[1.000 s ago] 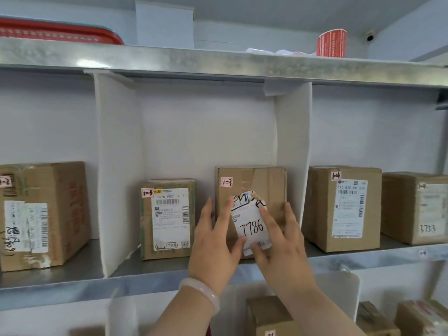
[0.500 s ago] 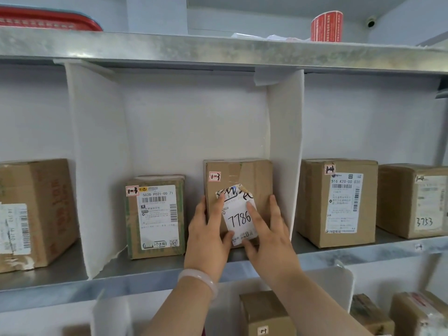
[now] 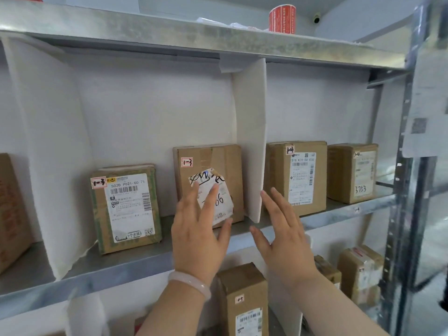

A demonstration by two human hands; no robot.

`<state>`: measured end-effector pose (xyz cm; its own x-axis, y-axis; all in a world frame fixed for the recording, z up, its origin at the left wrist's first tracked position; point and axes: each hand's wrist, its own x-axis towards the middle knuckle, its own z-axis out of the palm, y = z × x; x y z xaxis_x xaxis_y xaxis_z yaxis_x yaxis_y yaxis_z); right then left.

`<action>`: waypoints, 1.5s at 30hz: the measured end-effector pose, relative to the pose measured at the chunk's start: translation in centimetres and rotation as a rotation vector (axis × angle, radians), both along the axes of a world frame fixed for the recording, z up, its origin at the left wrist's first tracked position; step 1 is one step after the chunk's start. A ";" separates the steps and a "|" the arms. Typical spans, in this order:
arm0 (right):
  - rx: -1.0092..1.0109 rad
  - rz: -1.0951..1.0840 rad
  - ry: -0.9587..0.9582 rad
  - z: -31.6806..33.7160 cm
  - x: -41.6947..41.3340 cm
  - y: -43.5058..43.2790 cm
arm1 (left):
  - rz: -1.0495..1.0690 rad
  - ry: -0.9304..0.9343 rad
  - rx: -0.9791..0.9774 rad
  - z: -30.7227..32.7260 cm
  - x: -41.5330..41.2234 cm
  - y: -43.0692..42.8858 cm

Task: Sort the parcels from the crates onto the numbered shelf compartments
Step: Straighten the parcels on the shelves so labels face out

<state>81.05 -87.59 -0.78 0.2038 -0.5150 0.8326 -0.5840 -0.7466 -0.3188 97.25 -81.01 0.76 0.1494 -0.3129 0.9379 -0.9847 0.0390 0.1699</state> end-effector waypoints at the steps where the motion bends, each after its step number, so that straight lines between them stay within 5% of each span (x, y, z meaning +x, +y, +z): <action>1: 0.026 0.003 -0.001 -0.3 -0.7 0.0 | -0.017 0.012 0.018 0.0 -1.1 -0.1; 10: 0.033 -0.019 -0.102 0.6 -7.8 -4.6 | -0.302 -0.053 0.080 0.2 -10.0 -4.1; 23: 0.151 0.257 0.045 1.8 -11.5 -16.7 | -0.062 0.233 0.188 0.4 -14.6 -15.6; 34: 0.183 0.401 0.125 1.6 -11.3 -21.3 | 0.027 0.242 0.189 -0.1 -14.0 -18.9; 40: -0.128 0.386 0.037 1.6 -14.5 -20.8 | 0.112 0.225 0.047 -0.1 -15.1 -18.6; 45: -0.425 0.295 -0.168 2.1 -19.5 -23.0 | 0.047 -0.124 -0.141 0.8 -20.0 -19.9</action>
<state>61.53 -110.63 1.35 0.1346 -0.0669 0.9886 -0.2975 -0.9544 -0.0241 77.21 -100.92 1.61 0.0417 -0.1721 0.9842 -0.9990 0.0074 0.0436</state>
